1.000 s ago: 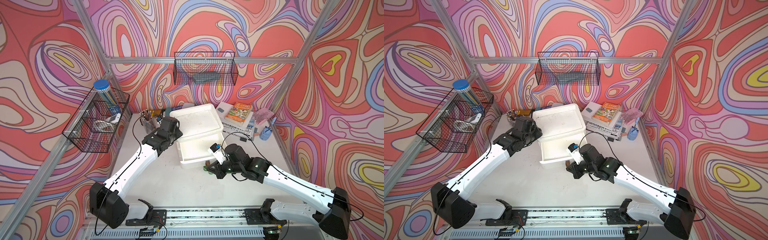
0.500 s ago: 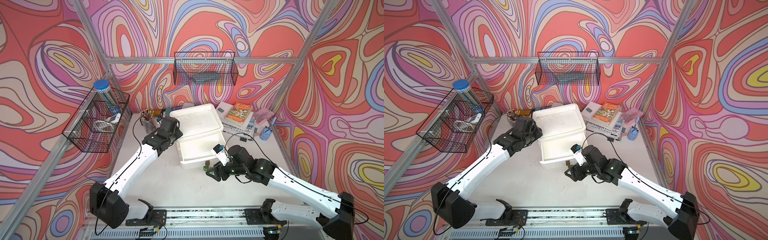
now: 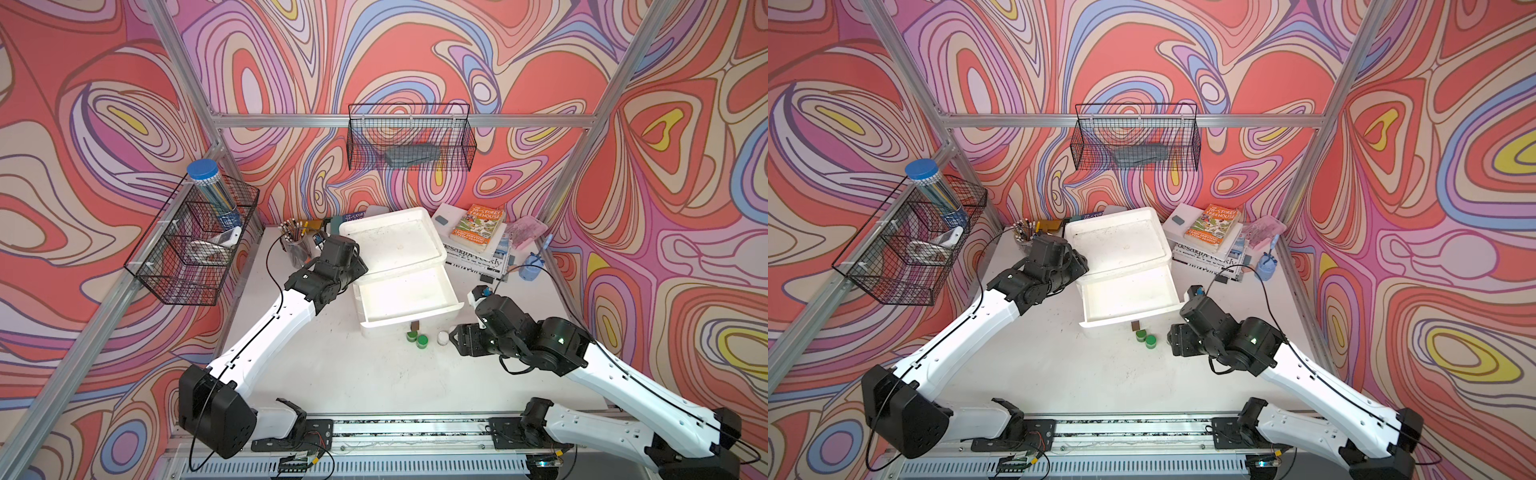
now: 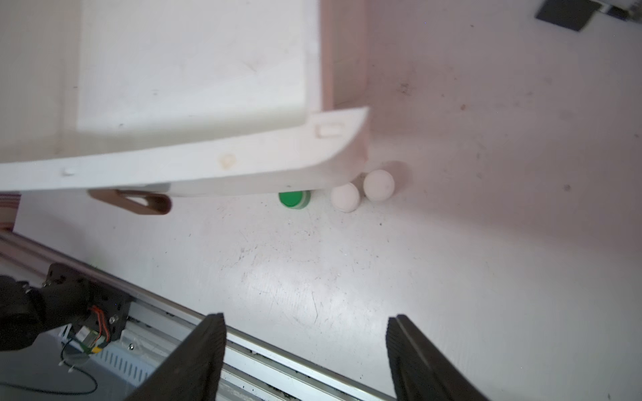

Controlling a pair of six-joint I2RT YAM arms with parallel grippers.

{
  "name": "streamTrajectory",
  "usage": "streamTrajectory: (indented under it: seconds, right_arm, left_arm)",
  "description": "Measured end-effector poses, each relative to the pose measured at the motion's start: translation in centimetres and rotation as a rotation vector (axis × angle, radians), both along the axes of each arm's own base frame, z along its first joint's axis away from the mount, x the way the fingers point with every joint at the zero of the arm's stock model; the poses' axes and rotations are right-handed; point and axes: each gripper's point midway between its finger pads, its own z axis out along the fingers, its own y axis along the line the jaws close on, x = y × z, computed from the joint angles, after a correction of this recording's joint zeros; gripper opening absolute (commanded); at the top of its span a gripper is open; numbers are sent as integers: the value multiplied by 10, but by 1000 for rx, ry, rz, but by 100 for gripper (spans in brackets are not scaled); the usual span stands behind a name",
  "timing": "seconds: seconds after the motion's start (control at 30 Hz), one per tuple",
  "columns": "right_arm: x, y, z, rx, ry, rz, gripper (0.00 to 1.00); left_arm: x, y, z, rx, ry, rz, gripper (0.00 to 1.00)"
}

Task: Put the paint cans in the drawer according to color
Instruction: Pick up the paint can at the center of the board.

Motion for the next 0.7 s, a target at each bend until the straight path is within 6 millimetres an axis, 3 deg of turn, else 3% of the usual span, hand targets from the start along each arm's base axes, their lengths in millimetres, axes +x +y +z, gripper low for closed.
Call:
streamTrajectory:
  seconds: [0.23,0.43,0.57,0.7]
  right_arm:
    - [1,-26,-36,-67,129,-276,66]
    - [3,-57,-89,0,282,-488,69]
    - [11,-54,-116,73,368,-537,72]
    - [32,-40,-126,146,395,-525,74]
  left_arm:
    - [-10,13,2,64,9,18,63]
    - [-15,14,3,86,12,5,63]
    - [-17,15,4,92,13,-1,63]
    - [-19,16,4,95,13,-3,63]
